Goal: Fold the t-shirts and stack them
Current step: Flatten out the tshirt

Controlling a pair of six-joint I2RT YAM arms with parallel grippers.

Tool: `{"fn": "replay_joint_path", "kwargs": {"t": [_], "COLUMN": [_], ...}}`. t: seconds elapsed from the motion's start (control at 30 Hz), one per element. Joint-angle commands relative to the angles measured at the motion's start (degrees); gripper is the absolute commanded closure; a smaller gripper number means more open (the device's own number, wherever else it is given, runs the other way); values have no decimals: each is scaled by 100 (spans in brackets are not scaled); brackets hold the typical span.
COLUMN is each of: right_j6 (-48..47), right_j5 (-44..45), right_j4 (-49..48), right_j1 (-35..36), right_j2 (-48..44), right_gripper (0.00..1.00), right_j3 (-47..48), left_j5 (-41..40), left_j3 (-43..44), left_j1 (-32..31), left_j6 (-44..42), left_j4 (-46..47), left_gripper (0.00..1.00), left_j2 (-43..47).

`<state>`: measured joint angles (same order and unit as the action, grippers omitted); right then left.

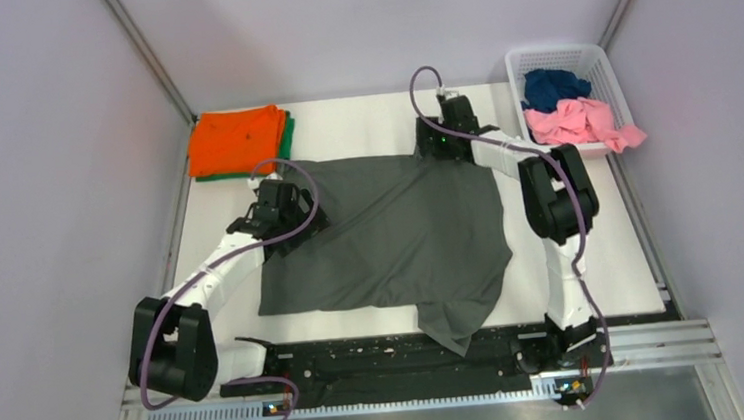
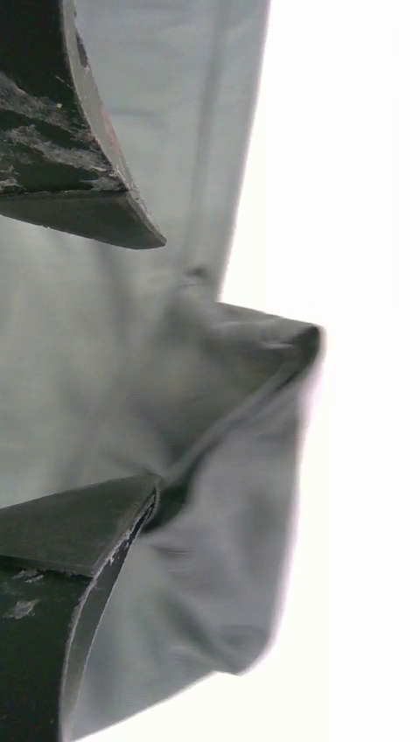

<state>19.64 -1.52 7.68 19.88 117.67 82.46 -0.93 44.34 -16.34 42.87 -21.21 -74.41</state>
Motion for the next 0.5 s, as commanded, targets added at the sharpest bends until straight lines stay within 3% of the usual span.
{"fn": "replay_joint_path", "kwargs": {"t": [0.0, 0.17, 0.23, 0.47], "right_j6": [-178, -208, -202, 119], "right_j5": [437, 605, 568, 691], "right_j4": [-317, 726, 1172, 1225], "right_j1": [-127, -326, -370, -192], "right_j2": [835, 1906, 1801, -882], "right_gripper": [1, 1, 1, 1], "right_j3": [1535, 3501, 3638, 376], "left_j5": [-86, -140, -160, 29], "left_j3": [-6, 75, 110, 219], "left_j1": [-25, -27, -27, -34], "left_j6": [-101, -141, -155, -188], "left_j4": [-41, -172, -184, 66], "left_gripper": [1, 1, 1, 1], "left_j2": [270, 303, 265, 133]}}
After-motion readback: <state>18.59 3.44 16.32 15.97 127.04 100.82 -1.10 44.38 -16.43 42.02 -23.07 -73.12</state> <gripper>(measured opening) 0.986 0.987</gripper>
